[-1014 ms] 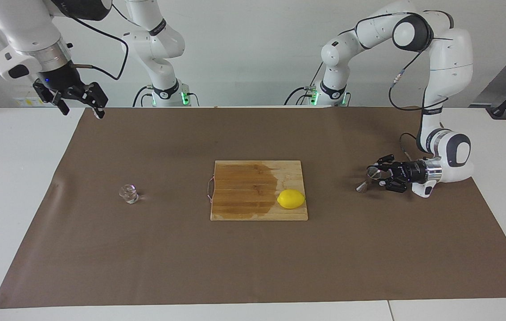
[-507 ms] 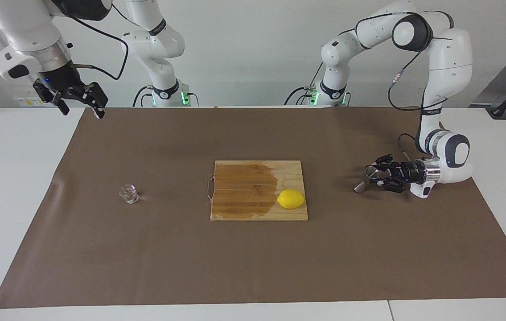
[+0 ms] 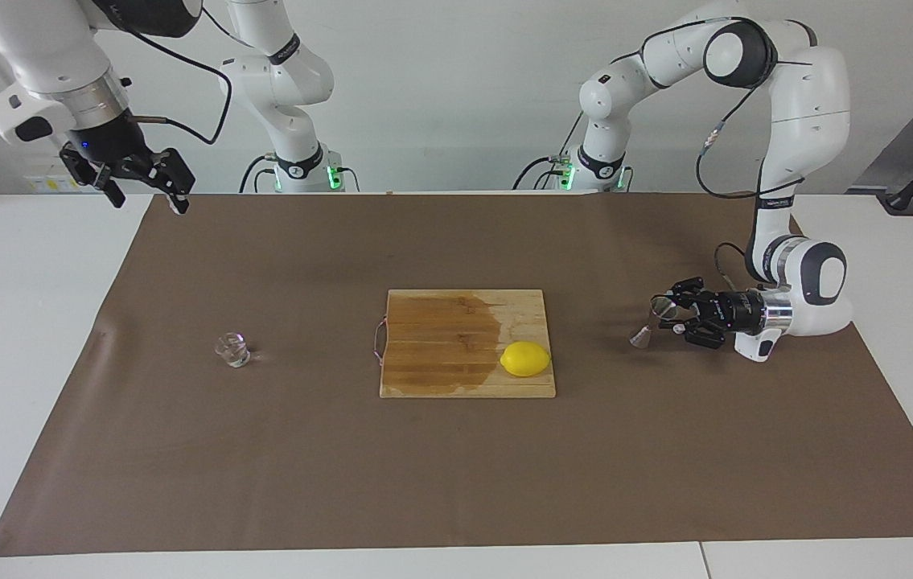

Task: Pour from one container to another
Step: 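Carry the metal cup with the left gripper onto the wooden board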

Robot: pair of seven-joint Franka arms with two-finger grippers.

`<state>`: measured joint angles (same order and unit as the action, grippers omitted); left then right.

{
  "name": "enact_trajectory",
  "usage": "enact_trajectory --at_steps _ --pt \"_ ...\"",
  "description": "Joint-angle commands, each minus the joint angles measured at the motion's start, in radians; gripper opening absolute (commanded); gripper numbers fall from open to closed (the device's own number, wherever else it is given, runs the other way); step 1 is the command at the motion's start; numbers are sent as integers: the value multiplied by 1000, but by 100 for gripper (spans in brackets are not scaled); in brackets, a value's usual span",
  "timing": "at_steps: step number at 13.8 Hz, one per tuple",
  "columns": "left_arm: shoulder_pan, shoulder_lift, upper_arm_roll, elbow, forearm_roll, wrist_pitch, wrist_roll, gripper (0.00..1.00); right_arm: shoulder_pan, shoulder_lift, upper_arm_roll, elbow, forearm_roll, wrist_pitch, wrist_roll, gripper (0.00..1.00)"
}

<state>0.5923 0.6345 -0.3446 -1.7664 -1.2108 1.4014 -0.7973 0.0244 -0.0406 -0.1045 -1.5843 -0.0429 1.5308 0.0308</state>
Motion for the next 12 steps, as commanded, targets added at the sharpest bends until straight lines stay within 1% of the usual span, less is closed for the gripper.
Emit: enact_trajectory --at_steps 1,3,6,9,12 --pt "-57 -76 13 -22 -54 11 -48 37 -3 -24 3 -28 -3 8 -20 100" --pt "-106 -110 16 -31 -102 22 -59 38 -3 -24 3 -28 -3 8 -20 100" --pt "-184 -150 18 -41 -151 71 -76 38 -3 -24 3 -28 -3 8 -20 100" --pt "-282 -196 21 -73 -208 155 -108 38 -3 -24 3 -28 -3 8 -20 100" --pt "-370 -219 22 -94 -259 201 -129 38 -3 -24 3 -28 -3 8 -20 100"
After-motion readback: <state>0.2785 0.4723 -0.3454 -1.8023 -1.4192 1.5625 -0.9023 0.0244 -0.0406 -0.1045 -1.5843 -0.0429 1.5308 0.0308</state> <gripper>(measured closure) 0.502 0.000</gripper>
